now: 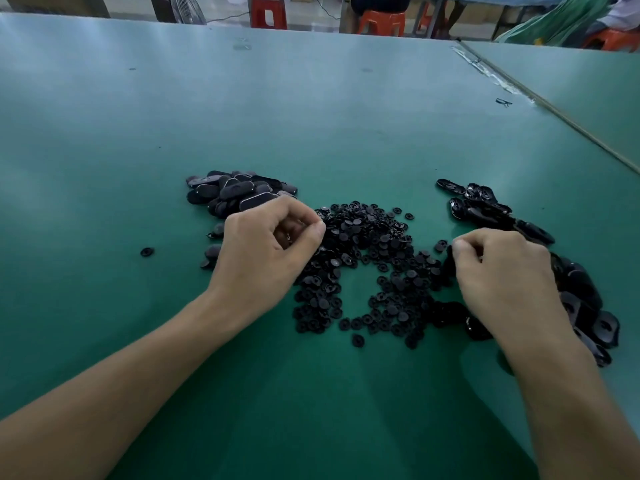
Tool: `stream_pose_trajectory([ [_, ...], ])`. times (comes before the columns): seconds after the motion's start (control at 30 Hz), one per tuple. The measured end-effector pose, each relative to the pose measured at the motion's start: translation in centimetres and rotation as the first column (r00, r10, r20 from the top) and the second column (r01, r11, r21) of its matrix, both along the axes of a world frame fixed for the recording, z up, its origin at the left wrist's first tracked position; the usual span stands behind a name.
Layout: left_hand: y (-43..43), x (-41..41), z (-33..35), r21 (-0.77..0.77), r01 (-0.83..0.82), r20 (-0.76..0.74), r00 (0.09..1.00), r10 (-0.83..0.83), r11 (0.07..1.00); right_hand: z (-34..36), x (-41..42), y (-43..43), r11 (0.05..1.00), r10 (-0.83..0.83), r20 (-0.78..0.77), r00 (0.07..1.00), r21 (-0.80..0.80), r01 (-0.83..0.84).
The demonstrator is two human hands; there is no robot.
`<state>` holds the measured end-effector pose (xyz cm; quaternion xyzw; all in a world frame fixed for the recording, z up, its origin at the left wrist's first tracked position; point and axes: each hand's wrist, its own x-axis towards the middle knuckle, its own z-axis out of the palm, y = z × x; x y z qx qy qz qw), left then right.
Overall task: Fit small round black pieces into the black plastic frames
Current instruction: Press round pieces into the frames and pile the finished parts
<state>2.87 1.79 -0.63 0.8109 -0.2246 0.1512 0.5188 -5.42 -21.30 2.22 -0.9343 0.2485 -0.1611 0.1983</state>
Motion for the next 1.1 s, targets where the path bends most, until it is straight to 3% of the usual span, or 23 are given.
stream_pose_trajectory([
  [0.17, -0.2, -0.5, 0.3, 0.007, 0.036, 0.0, 0.999, -0.036, 0.999, -0.1, 0.0, 0.1, 1.0, 0.012, -0.056, 0.998, 0.008, -0.012],
  [0.3, -0.8, -1.1, 0.6, -0.11, 0.1, -0.032, 0.994, -0.104, 0.989, -0.3, 0.1, 0.0, 0.998, -0.008, 0.004, 1.0, 0.069, 0.008],
  [0.47, -0.7, -0.8, 0.8, -0.28, 0.094, -0.116, 0.985, -0.131, 0.955, -0.5, 0.3, -0.3, 0.999, -0.037, 0.142, 0.989, -0.019, 0.04],
  [0.57, -0.6, -0.4, 0.7, -0.288, 0.067, -0.191, 0.974, -0.126, 0.955, 0.0, 0.6, 0.6, 0.994, 0.075, 0.331, 0.941, 0.051, -0.097],
  [0.7, -0.7, -0.8, 0.5, -0.243, 0.122, -0.193, 0.966, -0.171, 0.962, -0.2, 1.0, 3.0, 0.827, 0.229, 0.427, 0.875, 0.388, -0.406],
  [0.8, -0.7, -1.3, 0.6, -0.246, 0.191, -0.226, 0.942, -0.248, 0.95, -0.5, 1.0, 4.1, 0.69, 0.322, 0.441, 0.838, 0.496, -0.527],
  [0.9, -0.8, -1.5, 0.5, -0.152, 0.256, -0.206, 0.937, -0.284, 0.955, -0.7, 0.8, 4.7, 0.574, 0.42, 0.423, 0.803, 0.562, -0.596],
  [1.0, -0.7, -1.3, 0.5, -0.155, 0.262, -0.188, 0.939, -0.289, 0.953, -0.9, 0.8, 5.1, 0.568, 0.392, 0.425, 0.816, 0.586, -0.579],
  [1.1, -0.6, -1.1, 0.6, -0.237, 0.257, -0.233, 0.921, -0.312, 0.937, -0.9, 0.8, 5.0, 0.624, 0.32, 0.427, 0.846, 0.576, -0.527],
])
